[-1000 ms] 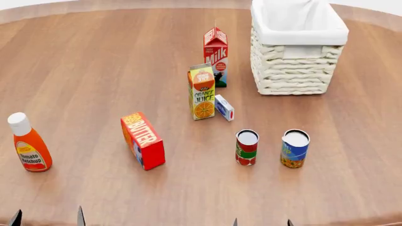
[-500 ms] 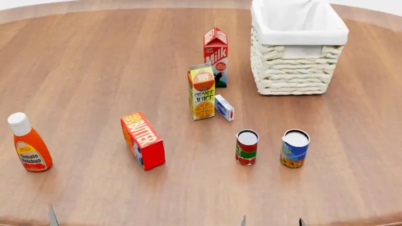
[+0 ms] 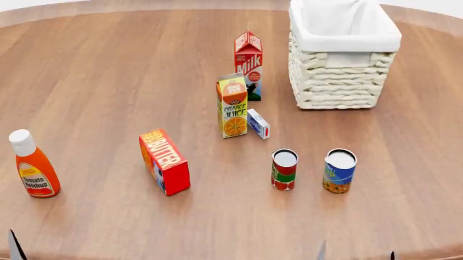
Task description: Pick up the alphabet soup, and put it in the basket.
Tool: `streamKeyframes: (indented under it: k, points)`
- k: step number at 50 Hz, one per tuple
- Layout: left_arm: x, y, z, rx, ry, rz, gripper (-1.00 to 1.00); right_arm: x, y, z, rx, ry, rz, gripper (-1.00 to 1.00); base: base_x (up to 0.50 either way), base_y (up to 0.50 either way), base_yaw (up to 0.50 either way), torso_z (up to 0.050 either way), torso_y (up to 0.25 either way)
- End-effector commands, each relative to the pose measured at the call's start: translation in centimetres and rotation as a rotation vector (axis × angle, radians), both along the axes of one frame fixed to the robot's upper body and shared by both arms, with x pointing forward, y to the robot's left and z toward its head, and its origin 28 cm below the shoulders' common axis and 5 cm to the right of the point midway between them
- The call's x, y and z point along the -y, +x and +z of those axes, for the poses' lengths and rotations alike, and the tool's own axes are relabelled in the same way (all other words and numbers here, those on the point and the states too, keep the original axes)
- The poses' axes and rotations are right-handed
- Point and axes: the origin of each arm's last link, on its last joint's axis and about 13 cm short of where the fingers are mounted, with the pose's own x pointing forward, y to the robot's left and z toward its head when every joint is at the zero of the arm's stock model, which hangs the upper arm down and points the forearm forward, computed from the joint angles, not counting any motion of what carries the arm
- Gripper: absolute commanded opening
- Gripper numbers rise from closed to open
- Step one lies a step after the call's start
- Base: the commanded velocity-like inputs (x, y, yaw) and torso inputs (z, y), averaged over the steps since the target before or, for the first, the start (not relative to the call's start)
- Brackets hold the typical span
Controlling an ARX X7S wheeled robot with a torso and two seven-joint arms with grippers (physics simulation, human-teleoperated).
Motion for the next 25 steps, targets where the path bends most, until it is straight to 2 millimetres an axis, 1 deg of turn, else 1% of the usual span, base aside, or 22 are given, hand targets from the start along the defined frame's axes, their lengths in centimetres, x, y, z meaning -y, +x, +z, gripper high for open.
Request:
streamKeyframes:
  k: [1,6,25]
  points:
    - [-0.73,-0.02,0.34,0.011,-0.037,0.024,1.00,0.60,0.19,0.06,-0.008,0.015,-0.029,1.00,0.00,-0.02,0.00,0.000,0.000]
    - [-0.71,-0.03,0.34,0.013,-0.036,0.025,1.00,0.66,0.33,0.01,-0.010,0.028,-0.030,1.00,0.00,-0.04,0.00,0.000,0.000]
    - [-0.62,-0.21,0.49,0.039,-0.040,0.017,1.00,0.79,0.49,-0.01,-0.014,0.038,-0.033,1.00,-0.04,-0.19,0.00,0.000,0.000]
